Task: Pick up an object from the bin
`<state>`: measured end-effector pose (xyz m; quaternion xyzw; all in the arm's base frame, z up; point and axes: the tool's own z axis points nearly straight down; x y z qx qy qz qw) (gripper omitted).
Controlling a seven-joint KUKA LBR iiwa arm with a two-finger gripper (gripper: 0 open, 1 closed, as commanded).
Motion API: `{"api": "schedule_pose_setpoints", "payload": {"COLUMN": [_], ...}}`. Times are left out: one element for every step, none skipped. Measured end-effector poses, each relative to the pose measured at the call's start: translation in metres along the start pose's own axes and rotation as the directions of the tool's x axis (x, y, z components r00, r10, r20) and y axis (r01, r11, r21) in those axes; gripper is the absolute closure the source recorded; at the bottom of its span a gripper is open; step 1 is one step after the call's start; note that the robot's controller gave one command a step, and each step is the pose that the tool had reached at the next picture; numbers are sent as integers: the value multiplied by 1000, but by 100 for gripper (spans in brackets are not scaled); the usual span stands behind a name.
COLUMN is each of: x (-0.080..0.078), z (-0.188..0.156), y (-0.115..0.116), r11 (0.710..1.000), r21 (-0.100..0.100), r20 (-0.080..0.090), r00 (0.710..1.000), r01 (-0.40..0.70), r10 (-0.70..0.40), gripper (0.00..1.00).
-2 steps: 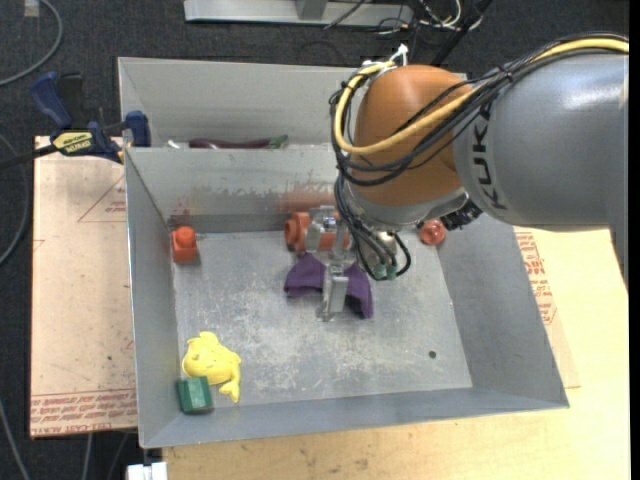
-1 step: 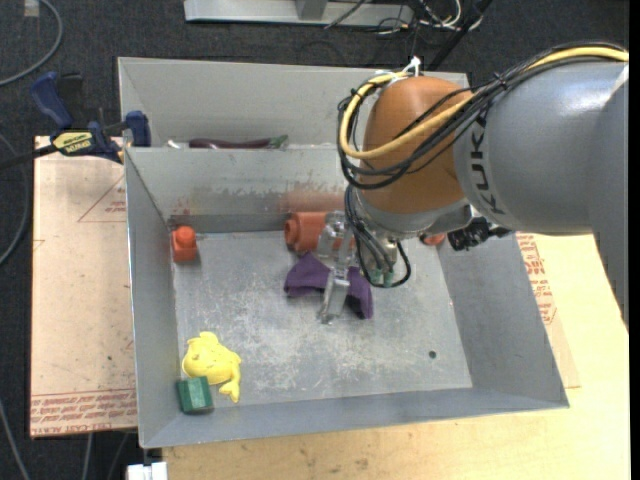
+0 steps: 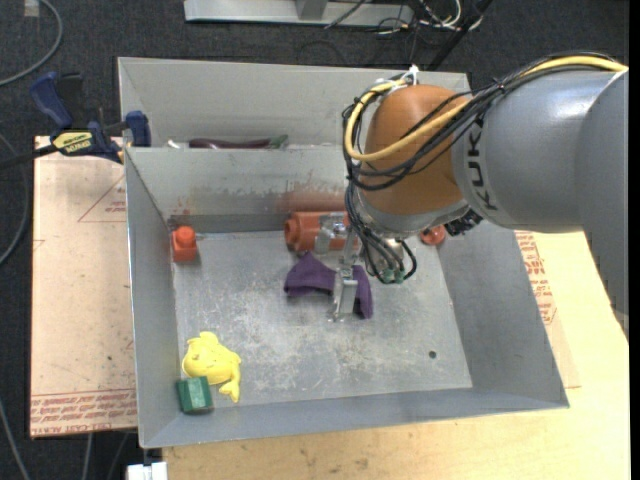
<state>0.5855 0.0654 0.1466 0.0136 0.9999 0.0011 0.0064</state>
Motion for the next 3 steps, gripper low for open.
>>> {"api": "schedule_pose_setpoints", "payload": {"x": [-17,-17,-49], "z": [76,76,-43], "y": [-3,-3,3], "r11": [993,993,997], "r21": [0,0,-2], "r20": [-7,-8,-3], "r00": [993,993,997], "r01": [-121,-122,-80], "r10": [121,122,80], "gripper": [100,100,100]}}
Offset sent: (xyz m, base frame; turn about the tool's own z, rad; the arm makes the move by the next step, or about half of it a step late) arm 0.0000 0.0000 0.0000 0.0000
